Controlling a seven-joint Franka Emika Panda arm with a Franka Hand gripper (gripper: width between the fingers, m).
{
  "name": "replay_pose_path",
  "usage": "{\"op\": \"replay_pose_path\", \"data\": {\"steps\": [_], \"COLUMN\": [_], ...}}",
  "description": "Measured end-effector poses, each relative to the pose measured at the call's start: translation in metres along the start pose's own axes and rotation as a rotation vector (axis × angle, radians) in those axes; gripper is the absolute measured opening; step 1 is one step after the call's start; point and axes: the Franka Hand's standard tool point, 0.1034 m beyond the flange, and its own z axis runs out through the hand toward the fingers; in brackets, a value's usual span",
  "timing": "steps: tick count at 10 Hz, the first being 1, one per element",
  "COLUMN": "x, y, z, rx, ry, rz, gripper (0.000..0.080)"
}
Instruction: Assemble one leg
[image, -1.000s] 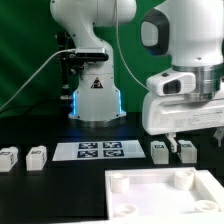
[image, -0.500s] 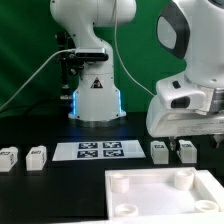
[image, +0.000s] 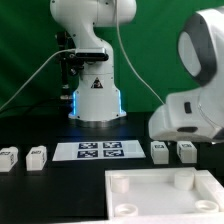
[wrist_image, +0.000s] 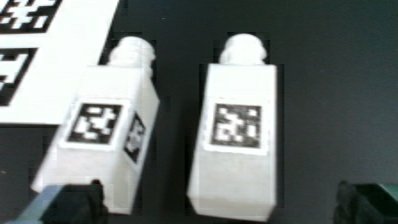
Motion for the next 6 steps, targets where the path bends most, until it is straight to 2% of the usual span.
{"op": "replay_pose_path", "data": {"steps": [6], "x": [0.001], "y": [-0.006], "z": [0.027], "rx": [-0.004], "ry": [-0.044], "rz": [0.041], "gripper": [0.0649]}}
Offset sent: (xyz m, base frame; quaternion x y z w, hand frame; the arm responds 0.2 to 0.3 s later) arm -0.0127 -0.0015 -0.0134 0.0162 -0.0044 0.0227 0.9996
